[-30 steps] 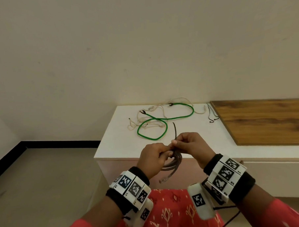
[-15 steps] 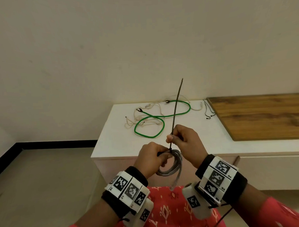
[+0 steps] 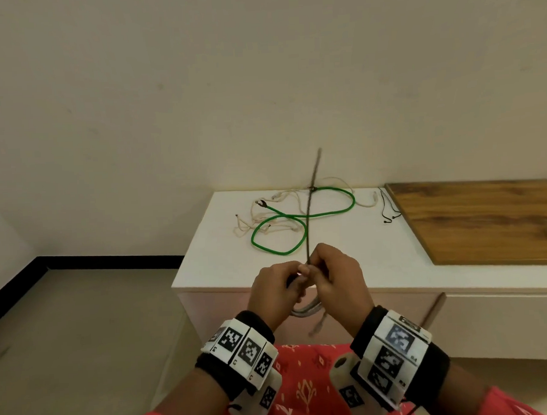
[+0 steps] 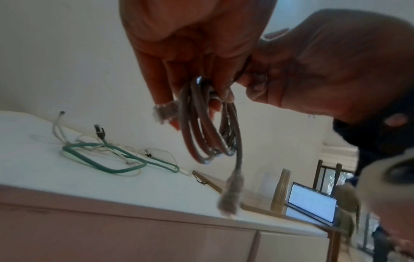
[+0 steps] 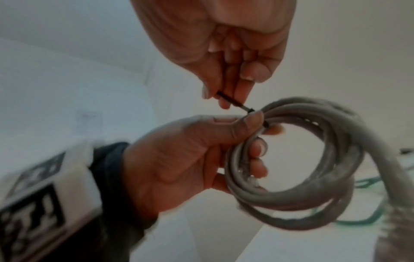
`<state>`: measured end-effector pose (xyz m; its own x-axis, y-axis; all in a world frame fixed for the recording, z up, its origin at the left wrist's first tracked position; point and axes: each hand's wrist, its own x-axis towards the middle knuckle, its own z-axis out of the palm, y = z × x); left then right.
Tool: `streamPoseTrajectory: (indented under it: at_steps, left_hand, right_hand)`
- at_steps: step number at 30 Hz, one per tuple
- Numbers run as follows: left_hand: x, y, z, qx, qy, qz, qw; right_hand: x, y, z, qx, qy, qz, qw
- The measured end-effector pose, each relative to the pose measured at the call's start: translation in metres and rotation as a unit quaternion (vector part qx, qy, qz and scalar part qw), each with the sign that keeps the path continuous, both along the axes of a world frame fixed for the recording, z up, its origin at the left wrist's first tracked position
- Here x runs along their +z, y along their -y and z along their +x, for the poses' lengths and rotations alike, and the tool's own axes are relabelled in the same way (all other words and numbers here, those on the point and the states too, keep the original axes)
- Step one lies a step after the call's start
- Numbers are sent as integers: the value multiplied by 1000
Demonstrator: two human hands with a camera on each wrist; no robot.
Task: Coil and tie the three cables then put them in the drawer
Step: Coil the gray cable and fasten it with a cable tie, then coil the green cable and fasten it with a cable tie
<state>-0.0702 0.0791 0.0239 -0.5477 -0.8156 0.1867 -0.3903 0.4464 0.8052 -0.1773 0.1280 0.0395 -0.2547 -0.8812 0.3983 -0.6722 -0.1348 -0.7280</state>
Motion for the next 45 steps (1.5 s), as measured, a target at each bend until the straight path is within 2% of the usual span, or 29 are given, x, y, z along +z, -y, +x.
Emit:
streamPoseTrajectory:
  at_steps: [4, 7, 12, 15, 20, 23, 25, 29, 32, 35, 39, 45]
  left_hand:
    - [-5, -2, 1, -56, -13, -1, 998]
    - [-6, -6, 1, -84, -22, 7, 996]
    - [-11, -5, 0, -72, -14, -6, 997]
    - [-12, -2, -1, -24, -15, -10, 1000]
    - [-11, 3, -5, 23, -30, 36, 999]
    - [-15, 4, -5, 27, -34, 59, 997]
    - [-19, 4, -5, 21, -43, 68, 997]
    - [-26, 12, -10, 44, -91, 126, 987]
    - [-24, 22, -19, 59, -122, 158, 978]
    - [-21, 29, -31, 43, -134, 182, 973]
    - [-25, 38, -49, 14, -104, 188, 977]
    - [-42, 64, -60, 1, -10, 163, 987]
  right_hand:
    - [7, 6, -20, -15, 163, 27, 986]
    - [6, 8, -29, -12, 203, 45, 978]
    - [4, 8, -33, -21, 169, 61, 984]
    - [6, 5, -22, -21, 95, 52, 994]
    - [3, -1, -6, -26, -62, 50, 996]
    - [-4, -2, -2, -5, -96, 49, 994]
    - [-6, 3, -10, -4, -66, 66, 996]
    - [-4, 13, -37, 32, 49, 124, 991]
    - [-15, 19, -59, 52, 40, 236, 970]
    - [-24, 22, -71, 50, 64, 263, 961]
    - [-28, 31, -97, 7, 107, 265, 958]
    - [-37, 46, -171, -134, 151, 302, 932]
